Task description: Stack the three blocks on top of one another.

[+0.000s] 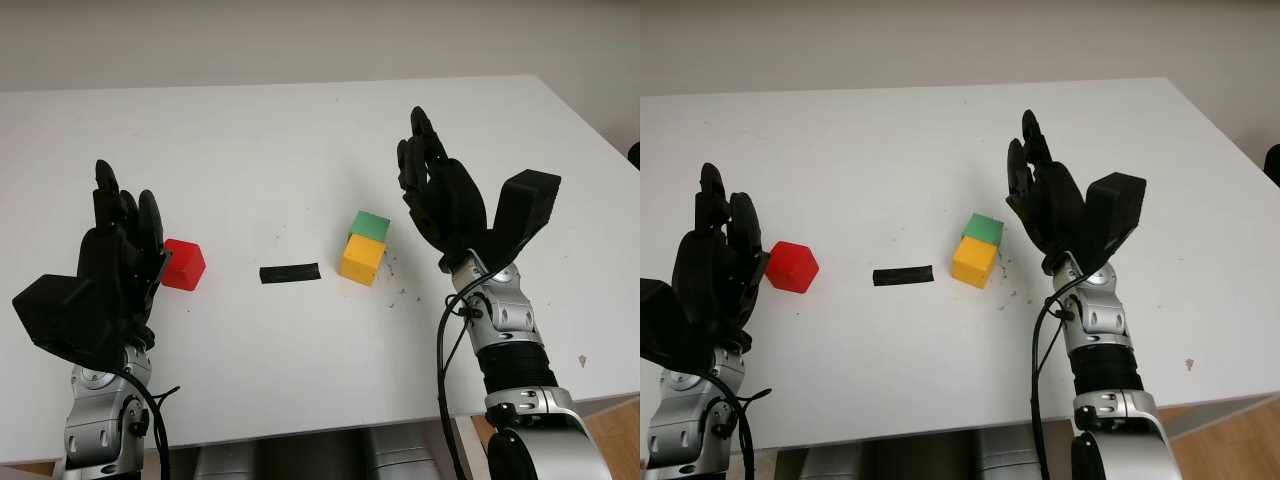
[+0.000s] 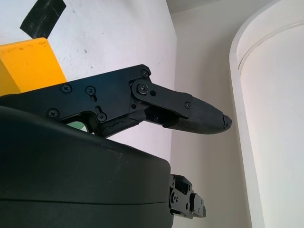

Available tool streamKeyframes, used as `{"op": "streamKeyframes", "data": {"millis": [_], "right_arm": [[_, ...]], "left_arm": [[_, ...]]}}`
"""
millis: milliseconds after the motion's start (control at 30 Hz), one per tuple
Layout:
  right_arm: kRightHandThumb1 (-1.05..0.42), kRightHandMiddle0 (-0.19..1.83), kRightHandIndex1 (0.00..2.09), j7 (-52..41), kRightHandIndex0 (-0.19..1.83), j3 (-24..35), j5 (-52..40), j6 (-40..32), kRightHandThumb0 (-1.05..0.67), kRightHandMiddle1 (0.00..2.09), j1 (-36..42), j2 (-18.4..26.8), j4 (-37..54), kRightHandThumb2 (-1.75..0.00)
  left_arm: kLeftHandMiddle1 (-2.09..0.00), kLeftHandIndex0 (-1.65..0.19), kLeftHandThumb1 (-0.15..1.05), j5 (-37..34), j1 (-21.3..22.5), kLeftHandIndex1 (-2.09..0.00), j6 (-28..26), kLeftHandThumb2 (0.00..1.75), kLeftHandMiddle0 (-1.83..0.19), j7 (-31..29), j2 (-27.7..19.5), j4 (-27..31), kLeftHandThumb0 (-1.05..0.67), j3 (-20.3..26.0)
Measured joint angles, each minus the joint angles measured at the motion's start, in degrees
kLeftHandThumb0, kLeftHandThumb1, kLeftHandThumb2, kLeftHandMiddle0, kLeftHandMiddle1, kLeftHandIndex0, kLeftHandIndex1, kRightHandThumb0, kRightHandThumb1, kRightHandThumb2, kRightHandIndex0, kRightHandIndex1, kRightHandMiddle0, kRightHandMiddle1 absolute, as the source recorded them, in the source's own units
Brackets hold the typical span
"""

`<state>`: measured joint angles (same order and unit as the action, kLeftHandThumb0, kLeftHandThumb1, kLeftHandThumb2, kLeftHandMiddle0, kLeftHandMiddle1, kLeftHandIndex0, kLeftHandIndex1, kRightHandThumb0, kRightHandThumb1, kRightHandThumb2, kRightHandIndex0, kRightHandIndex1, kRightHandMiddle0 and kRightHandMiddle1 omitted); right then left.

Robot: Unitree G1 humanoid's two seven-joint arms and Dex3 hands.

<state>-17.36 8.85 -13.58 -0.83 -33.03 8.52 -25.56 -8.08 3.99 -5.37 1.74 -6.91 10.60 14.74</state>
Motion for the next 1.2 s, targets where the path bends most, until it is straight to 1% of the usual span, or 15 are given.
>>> {"op": "streamKeyframes", "data": {"millis": [167, 433, 533, 600, 633, 667, 733, 767, 800, 833, 900, 1033, 1133, 1200], "right_arm": [[-1.05, -0.19, 0.00, -0.09, -0.19, 0.02, -0.26, -0.17, -0.70, 0.00, 0.19, -0.08, 0.61, -0.69], [-1.05, -0.19, 0.00, -0.17, -0.19, 0.01, -0.28, -0.17, -0.70, 0.00, 0.21, -0.30, 0.33, -0.68], [-1.05, -0.19, 0.00, -0.24, -0.19, 0.02, -0.25, -0.19, -0.70, 0.00, 0.21, -0.16, 0.35, -0.68], [-1.05, -0.19, 0.00, -0.28, -0.19, 0.02, -0.17, -0.22, -0.71, 0.00, 0.21, 0.03, 0.51, -0.67], [-1.05, -0.19, 0.00, -0.29, -0.19, 0.02, -0.09, -0.28, -0.71, 0.00, 0.21, 0.12, 0.69, -0.67], [-1.05, -0.19, 0.00, -0.28, -0.19, 0.01, -0.01, -0.41, -0.71, 0.00, 0.23, 0.21, 0.97, -0.67], [-1.05, -0.19, 0.00, -0.30, -0.19, 0.00, 0.02, -0.62, -0.70, 0.00, 0.25, 0.51, 1.42, -0.67], [-1.05, -0.19, 0.00, -0.33, -0.19, -0.01, 0.01, -0.78, -0.70, 0.00, 0.25, 0.59, 1.55, -0.68], [-1.05, -0.19, 0.00, -0.36, -0.19, -0.01, -0.01, -1.03, -0.69, 0.00, 0.25, 0.62, 1.61, -0.69], [-1.05, -0.19, 0.00, -0.37, -0.19, 0.00, -0.02, -1.18, -0.69, 0.00, 0.31, 0.66, 1.67, -0.69], [-1.05, -0.19, 0.00, -0.35, -0.19, -0.03, -0.03, -1.42, -0.69, 0.00, 0.41, 0.66, 1.80, -0.68], [-1.05, -0.19, 0.00, -0.31, -0.19, -0.05, -0.03, -1.80, -0.69, 0.00, 0.47, 0.67, 1.86, -0.68], [-1.05, -0.19, 0.00, -1.11, -0.19, 0.00, -0.24, -1.82, -0.68, 0.00, 0.50, 0.81, 1.88, -0.71], [-1.05, -0.19, 0.00, -2.33, -0.19, 0.03, -0.39, -1.82, -0.68, 0.00, 0.49, 1.22, 1.88, -0.71]], "left_arm": [[0.00, 0.19, 1.05, -0.02, -0.76, 0.00, 0.01, 0.62, 0.19, -0.26, 0.00, 0.61, -0.70, 0.00], [0.00, 0.19, 1.05, -0.02, -0.70, 0.00, -0.31, 0.57, 0.19, -0.13, -0.18, 0.61, -0.72, 0.06], [0.00, 0.19, 1.05, -0.02, -0.62, 0.00, -0.64, 0.57, 0.19, -0.45, -1.12, 0.61, -0.70, 0.25], [0.00, 0.19, 1.05, -0.07, -0.28, 0.00, -0.69, 0.51, 0.19, -0.82, -2.34, 0.63, -0.66, 0.91], [-0.02, 0.16, 1.05, -0.08, 0.06, -0.02, -0.73, 0.48, 0.16, -0.84, -3.07, 0.79, -0.64, 1.59], [-0.07, 0.09, 1.05, 0.02, 0.40, -0.06, -0.78, 0.42, 0.06, -0.73, -3.98, 1.21, -0.62, 2.20], [-0.16, -0.11, 1.05, 1.21, 1.72, -0.17, -1.24, 0.31, -0.15, -0.72, -6.58, 2.03, -0.60, 3.29], [-0.22, -0.28, 1.05, 2.57, 2.51, -0.27, -1.29, 0.23, -0.32, -0.66, -8.31, 2.10, -0.59, 3.77], [-0.25, -0.36, 1.05, 4.43, 3.20, -0.33, -1.29, 0.19, -0.41, -0.65, -10.26, 2.06, -0.58, 4.05], [-0.28, -0.40, 1.05, 5.90, 3.96, -0.37, -1.28, 0.15, -0.46, -0.86, -12.33, 1.89, -0.57, 4.27], [-0.29, -0.39, 1.03, 7.60, 5.45, -0.38, -1.66, 0.10, -0.46, -2.60, -16.11, 1.47, -0.55, 4.55], [-0.25, -0.35, 0.99, 7.88, 7.05, -0.36, -3.14, 0.05, -0.43, -8.69, -22.82, -0.15, -0.52, 4.67], [-0.14, -0.32, 0.95, 10.04, 7.59, -0.31, -3.98, 0.05, -0.35, -14.40, -28.69, -1.32, -0.55, 3.88], [-0.09, -0.30, 0.94, 12.81, 8.66, -0.26, -2.87, 0.05, -0.30, -18.66, -34.01, -2.96, -0.59, 2.16]]}}
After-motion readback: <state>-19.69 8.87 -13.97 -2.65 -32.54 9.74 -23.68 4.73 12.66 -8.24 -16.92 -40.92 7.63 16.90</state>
